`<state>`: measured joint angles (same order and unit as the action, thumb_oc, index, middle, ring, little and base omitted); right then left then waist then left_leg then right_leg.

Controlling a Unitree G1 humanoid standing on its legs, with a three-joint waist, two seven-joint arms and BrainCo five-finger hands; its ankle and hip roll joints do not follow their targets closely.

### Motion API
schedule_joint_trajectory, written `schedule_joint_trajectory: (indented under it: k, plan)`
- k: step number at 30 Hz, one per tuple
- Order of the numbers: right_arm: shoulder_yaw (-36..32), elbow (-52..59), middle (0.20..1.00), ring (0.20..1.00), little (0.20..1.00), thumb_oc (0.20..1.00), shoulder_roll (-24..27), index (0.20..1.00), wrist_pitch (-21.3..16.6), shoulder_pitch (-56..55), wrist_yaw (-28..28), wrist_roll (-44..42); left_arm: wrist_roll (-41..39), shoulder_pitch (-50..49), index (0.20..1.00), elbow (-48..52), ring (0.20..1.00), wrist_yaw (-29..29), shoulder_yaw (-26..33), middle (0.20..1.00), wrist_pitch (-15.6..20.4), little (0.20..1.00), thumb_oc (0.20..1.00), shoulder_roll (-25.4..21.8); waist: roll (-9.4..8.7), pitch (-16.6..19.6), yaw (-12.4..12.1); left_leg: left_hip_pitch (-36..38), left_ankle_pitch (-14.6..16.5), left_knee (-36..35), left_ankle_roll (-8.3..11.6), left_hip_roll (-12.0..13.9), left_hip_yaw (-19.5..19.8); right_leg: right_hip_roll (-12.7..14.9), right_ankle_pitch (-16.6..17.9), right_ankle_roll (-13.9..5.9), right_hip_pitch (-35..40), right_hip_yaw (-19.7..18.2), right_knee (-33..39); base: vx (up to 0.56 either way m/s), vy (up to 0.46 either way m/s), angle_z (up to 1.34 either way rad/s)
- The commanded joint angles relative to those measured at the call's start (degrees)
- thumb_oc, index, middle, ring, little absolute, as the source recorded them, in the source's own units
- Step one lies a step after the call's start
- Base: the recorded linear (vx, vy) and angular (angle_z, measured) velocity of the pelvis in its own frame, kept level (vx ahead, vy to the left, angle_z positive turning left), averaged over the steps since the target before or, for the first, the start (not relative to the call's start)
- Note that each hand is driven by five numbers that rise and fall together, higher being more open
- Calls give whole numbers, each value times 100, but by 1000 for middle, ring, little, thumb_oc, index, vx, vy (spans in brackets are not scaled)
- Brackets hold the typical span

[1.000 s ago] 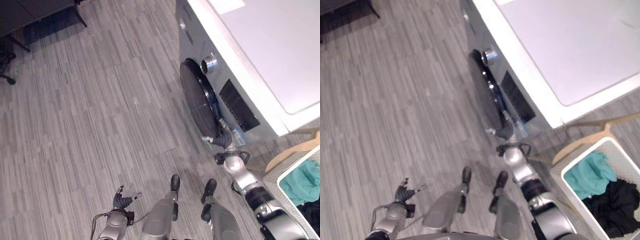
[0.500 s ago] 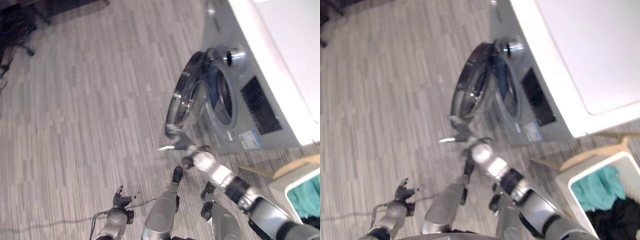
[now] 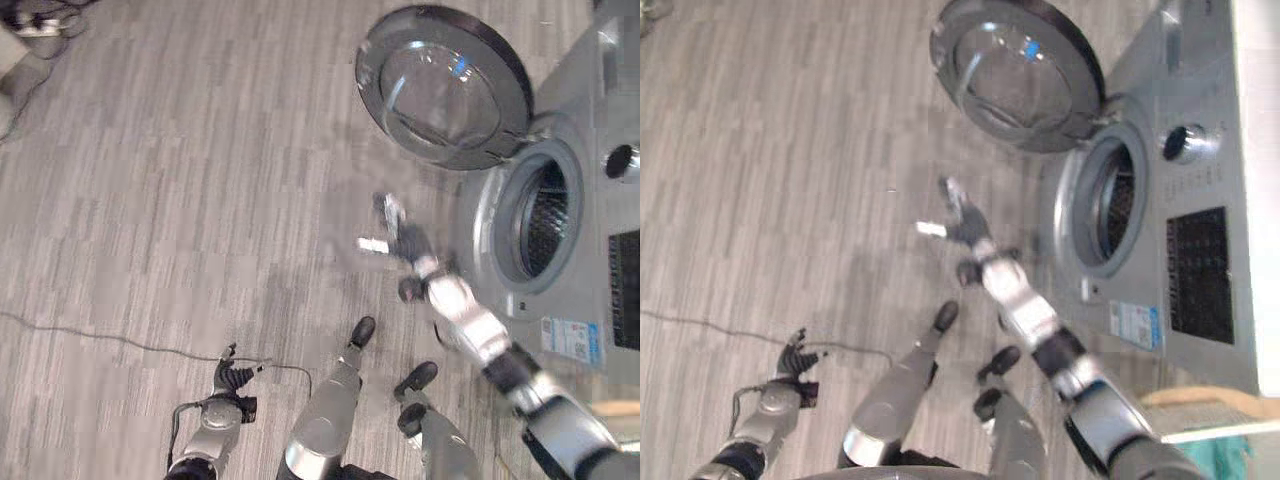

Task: Grab the laundry basket,head to the washer,open it,put in the laundry and shut it.

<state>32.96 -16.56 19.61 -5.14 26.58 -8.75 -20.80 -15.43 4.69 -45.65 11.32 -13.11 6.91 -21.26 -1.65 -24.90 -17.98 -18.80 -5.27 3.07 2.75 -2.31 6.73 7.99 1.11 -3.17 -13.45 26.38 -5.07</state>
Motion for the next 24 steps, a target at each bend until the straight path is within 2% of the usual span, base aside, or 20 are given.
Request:
schedule_joint_trajectory:
  k: [1,4,6,7,8,10,11,16,19,20,24]
  plan:
    - [-108,522,1000,1000,1000,1000,13,1000,-233,-51,514,595,200,20,1000,64,1000,-36,3,1000,34,1000,1000,61,21,91,133,23,576,219,-187,-26,-440,213,-108,-309,15,-464,16,-40,95,-82]
    - [-302,451,1000,1000,1000,1000,520,1000,-181,-1155,736,1485,462,380,1000,582,1000,-48,-116,1000,77,1000,1000,89,-67,76,656,76,638,209,-232,39,-718,193,14,-344,-103,-765,81,-33,70,-89]
    - [-483,300,1000,1000,1000,1000,568,1000,-149,-1455,733,1571,529,597,1000,749,1000,-13,-169,1000,99,1000,1000,54,-100,90,823,52,625,181,-236,49,-820,186,69,-355,-190,-860,102,-61,63,-88]
    - [-763,19,1000,1000,1000,1000,631,1000,-115,-1796,628,1765,630,1015,1000,1055,1000,107,-262,1000,136,1000,1000,-25,-150,94,1125,21,607,130,-244,55,-995,166,146,-374,-314,-1016,139,-154,89,-87]
    - [-836,-64,1000,1000,1000,1000,636,1000,-100,-1849,585,1814,632,1132,1000,1104,1000,139,-272,1000,147,1000,1000,-43,-172,67,1199,-71,464,134,-286,24,-1081,199,283,-336,-420,-1024,164,-159,80,-24]
    - [-984,-207,1000,1000,1000,1000,656,1000,-89,-1923,501,1885,671,1381,1000,1144,1000,238,-257,1000,164,1000,1000,-102,-198,66,1337,-105,445,113,-291,24,-1171,181,323,-341,-510,-1112,184,-43,35,-31]
    - [-1112,-257,1000,1000,1000,1000,678,1000,-102,-1995,430,1892,682,1548,1000,1209,1000,325,-223,1000,171,1000,1000,-147,-189,85,1427,-46,587,96,-262,56,-1197,121,239,-392,-517,-1220,190,47,31,-59]
    - [-1286,-311,1000,1000,1000,1000,673,1000,-129,-1977,315,1842,720,2022,1000,1028,1000,559,-115,1000,151,1000,1000,-320,-207,77,1642,-104,562,42,-269,49,-1315,109,308,-408,-673,-1358,212,10,22,-34]
    - [-1314,-242,1000,1000,1000,1000,777,1000,-191,-1816,269,1755,886,2772,1000,286,1000,740,-142,1000,29,1000,1000,-889,-232,21,1779,-229,542,80,-278,37,-1333,95,344,-422,-816,-1399,165,1,18,-4]
    - [-1324,-216,1000,1000,1000,1000,901,1000,-234,-1749,251,1694,902,3192,1000,-192,1000,757,-169,1000,-11,1000,1000,-1236,-250,-30,1844,-300,532,111,-280,41,-1327,90,352,-425,-873,-1406,139,-12,32,-4]
    - [-1427,-51,1000,1000,1000,1000,1153,1000,-355,-1725,263,1614,1059,3818,1000,-838,1000,694,-262,1000,-65,1000,1000,-1957,-314,-148,1935,-451,517,188,-278,62,-1288,89,364,-446,-991,-1404,93,8,30,3]
